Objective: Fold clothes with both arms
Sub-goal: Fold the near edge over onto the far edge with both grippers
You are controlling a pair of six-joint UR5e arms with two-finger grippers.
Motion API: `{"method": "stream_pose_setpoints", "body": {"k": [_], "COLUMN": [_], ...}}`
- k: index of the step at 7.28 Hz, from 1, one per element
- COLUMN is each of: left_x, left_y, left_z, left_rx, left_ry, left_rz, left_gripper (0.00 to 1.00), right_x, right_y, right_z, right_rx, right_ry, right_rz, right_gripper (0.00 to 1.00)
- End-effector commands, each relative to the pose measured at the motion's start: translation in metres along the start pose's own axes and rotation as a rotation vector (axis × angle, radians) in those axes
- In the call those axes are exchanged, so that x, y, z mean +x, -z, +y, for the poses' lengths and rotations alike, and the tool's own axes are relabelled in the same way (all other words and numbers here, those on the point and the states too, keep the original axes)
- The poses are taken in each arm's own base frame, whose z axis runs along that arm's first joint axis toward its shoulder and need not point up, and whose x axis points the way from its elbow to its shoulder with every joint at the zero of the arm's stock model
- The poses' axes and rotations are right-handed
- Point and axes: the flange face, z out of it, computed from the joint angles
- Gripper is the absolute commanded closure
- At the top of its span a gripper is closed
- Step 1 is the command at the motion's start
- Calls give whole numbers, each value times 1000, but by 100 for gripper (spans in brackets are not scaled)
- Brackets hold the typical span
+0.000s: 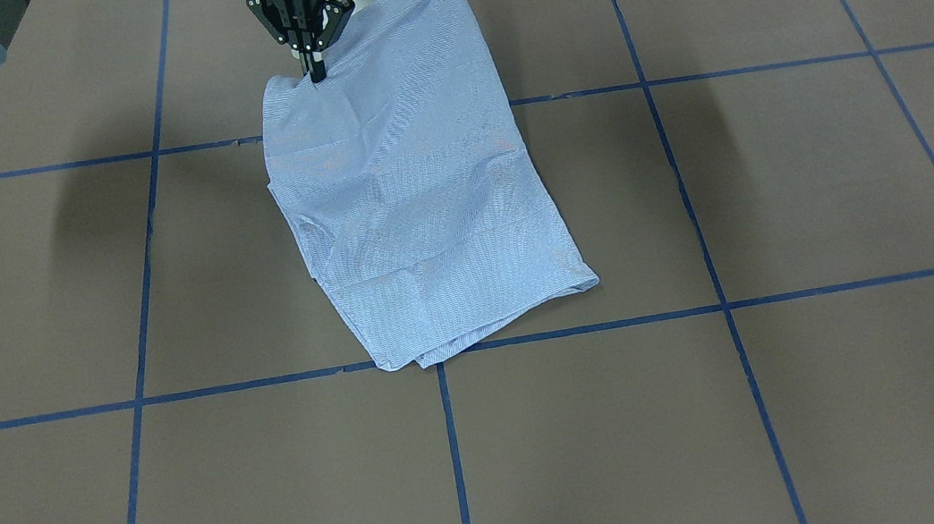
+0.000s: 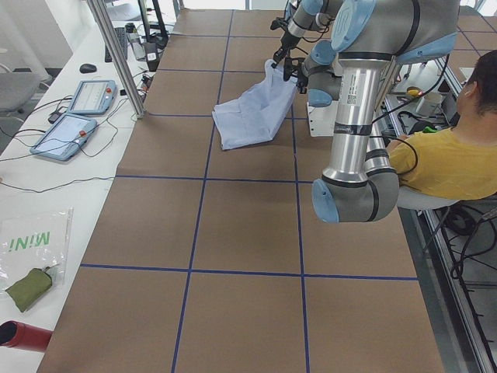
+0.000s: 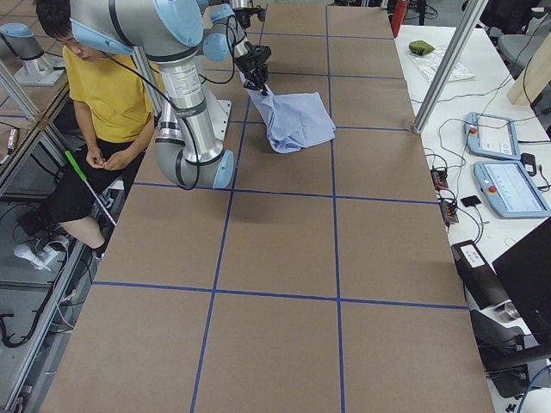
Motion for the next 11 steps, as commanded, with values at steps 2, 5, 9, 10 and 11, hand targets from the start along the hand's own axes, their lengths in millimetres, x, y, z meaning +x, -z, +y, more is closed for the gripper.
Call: {"method": "stream_pose_setpoints", "body": {"k": [2,5,9,10,11], "left_x": [-13,-37,-94,-102,-116], "left_y": [-21,-56,-111,-135,-149], "left_z": [-66,-136,-202,-210,-214], "left_rx": [140,243,290,282,280], "left_ry": [17,-53,-93,-87,-85], "left_rz": [-70,-186,-363,-399,-413], "left_gripper": [100,100,100,100,100], "right_x": [-51,-97,-145,-146,-145], "right_y": [-59,-108,-195,-207,-215], "right_z": [-29,-43,-49,-48,-47], "right_rx": [48,88,128,131,131], "right_ry": [-1,29,75,97,112], "right_rz": [-23,-37,-20,-14,-1], "right_gripper": [100,100,100,100,100]}}
